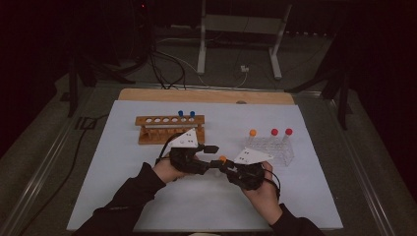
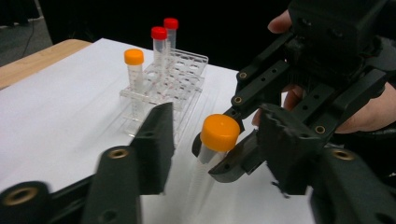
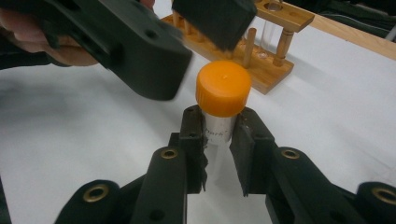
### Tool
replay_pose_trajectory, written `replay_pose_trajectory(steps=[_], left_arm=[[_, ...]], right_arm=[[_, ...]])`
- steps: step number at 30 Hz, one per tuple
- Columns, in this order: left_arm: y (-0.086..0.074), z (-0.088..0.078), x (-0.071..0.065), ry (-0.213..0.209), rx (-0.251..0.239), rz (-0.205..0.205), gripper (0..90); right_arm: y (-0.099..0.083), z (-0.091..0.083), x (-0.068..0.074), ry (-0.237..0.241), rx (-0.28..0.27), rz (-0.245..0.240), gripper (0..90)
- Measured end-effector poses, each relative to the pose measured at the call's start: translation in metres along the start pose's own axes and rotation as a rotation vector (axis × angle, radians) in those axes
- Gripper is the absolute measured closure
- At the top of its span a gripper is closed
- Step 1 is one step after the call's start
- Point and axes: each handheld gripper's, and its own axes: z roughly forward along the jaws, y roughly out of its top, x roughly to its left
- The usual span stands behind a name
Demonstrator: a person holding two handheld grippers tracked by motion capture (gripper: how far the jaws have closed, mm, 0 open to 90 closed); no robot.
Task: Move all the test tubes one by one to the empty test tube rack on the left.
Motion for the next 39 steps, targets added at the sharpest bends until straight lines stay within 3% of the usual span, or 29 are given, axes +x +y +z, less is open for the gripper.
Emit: replay_pose_trajectory(steps=[10,22,29,34,39], left_arm=[[0.001,0.011,-0.001,-0.006,0.022,0.007,67.2],[0.0,0.009,0.002,0.01,0.018,0.014,71.4],[0.003,-0.008,0.011,0.063,0.0,0.004,71.5],[0.009,-0.025,0.021,0.128,-0.001,0.011,71.5],[0.014,-0.043,0.032,0.193,-0.008,0.007,71.5]], right_arm=[[0.0,0.0,0.0,-0.001,0.005,0.0,74.5],[0.0,0.0,-0.001,-0.003,-0.008,0.004,73.1],[-0.001,-0.002,-0.002,-0.029,-0.024,0.005,58.8],[-0.001,-0.005,-0.004,-0.051,-0.062,0.023,47.6],[0.0,-0.005,-0.006,-0.062,-0.073,0.038,30.8]])
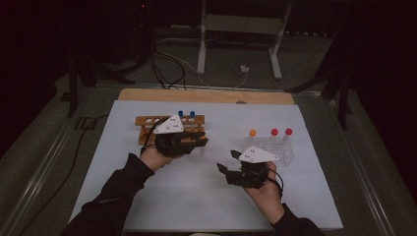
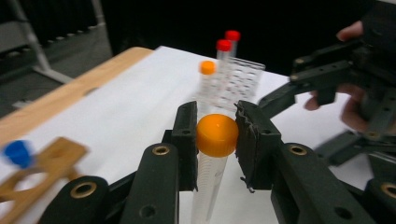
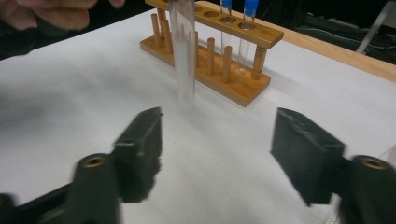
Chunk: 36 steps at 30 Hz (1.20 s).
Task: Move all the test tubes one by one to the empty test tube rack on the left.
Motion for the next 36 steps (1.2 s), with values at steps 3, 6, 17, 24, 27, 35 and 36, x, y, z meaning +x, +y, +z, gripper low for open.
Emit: replay_pose_trajectory(steps=[3,6,17,24,27,35,36], left_arm=[[0.002,-0.009,0.009,0.039,-0.001,0.001,71.5],[0.005,-0.017,0.017,0.076,-0.005,-0.005,71.5],[0.01,-0.041,0.046,0.195,-0.052,-0.039,71.5],[0.01,-0.045,0.058,0.247,-0.056,-0.027,71.5],[0.011,-0.046,0.066,0.272,-0.065,-0.036,71.5],[0.009,-0.041,0.085,0.346,-0.063,-0.038,71.6],[0.008,-0.041,0.087,0.352,-0.071,-0.043,71.6]], right_arm=[[0.0,0.001,-0.001,0.004,-0.005,0.015,21.1],[0.0,0.002,-0.002,0.013,-0.012,0.022,16.5],[-0.001,-0.002,-0.006,0.011,-0.024,0.058,1.4],[-0.001,-0.003,-0.007,0.028,-0.02,0.052,0.0],[-0.001,-0.003,-0.007,0.024,-0.026,0.043,0.0],[-0.001,-0.005,-0.006,0.039,-0.042,0.041,0.0],[-0.001,-0.006,-0.006,0.037,-0.043,0.042,0.0]])
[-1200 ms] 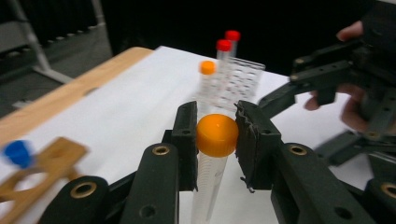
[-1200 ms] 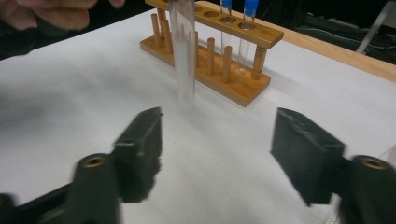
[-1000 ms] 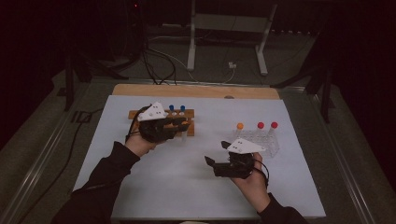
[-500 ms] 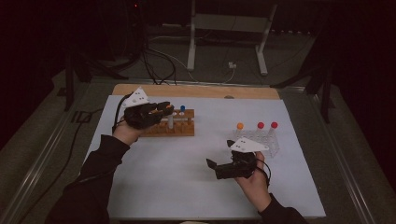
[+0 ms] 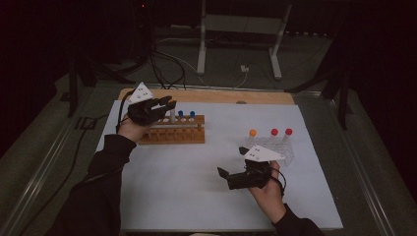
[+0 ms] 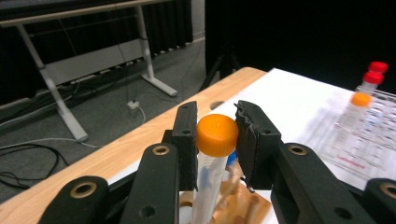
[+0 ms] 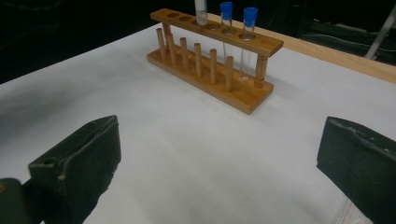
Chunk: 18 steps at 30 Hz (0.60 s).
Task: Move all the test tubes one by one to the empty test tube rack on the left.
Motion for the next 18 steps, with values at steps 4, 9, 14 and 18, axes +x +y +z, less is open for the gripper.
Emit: replay_pose_trajectory(steps=[4,9,14,18], left_arm=[[-0.002,0.005,0.007,0.02,-0.018,-0.032,71.6],[-0.009,0.013,0.008,0.033,-0.006,-0.035,71.6],[-0.02,0.021,0.009,0.039,0.016,-0.051,71.5],[-0.029,0.026,0.008,0.044,0.029,-0.064,71.6]], right_arm=[[-0.001,0.001,0.0,0.009,0.0,-0.002,0.0],[-0.001,0.0,0.0,0.001,0.0,-0.016,0.0],[-0.001,0.0,0.0,0.011,0.003,-0.018,0.0],[-0.001,0.0,0.0,0.011,-0.001,-0.016,0.0]])
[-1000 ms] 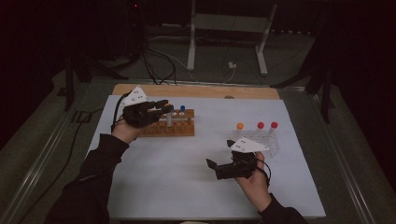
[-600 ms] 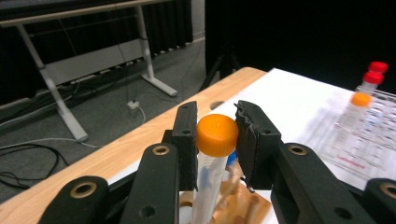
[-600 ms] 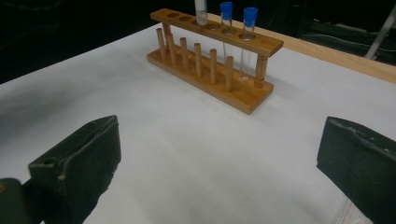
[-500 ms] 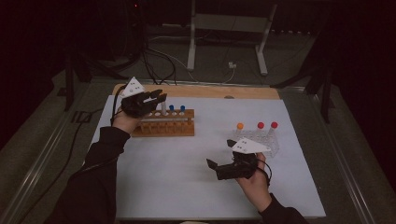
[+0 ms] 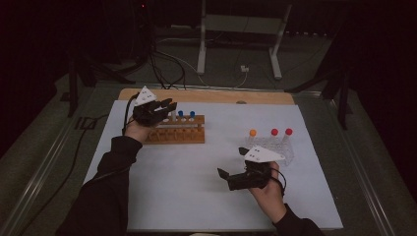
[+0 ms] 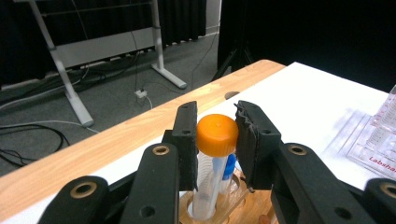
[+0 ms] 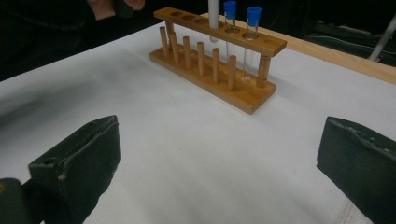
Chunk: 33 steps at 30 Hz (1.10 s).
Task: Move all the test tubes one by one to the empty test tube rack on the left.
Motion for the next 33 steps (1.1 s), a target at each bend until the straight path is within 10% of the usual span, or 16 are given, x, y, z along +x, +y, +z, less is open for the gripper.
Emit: replay_pose_trajectory(steps=[29,33], left_arm=[[-0.03,0.015,0.004,-0.006,0.081,-0.039,71.0],[-0.029,0.01,0.003,-0.025,0.058,-0.04,59.3]], right_arm=[[-0.001,0.0,-0.001,0.023,0.008,0.001,0.0],[0.0,-0.001,-0.001,0.026,0.002,0.002,0.0]])
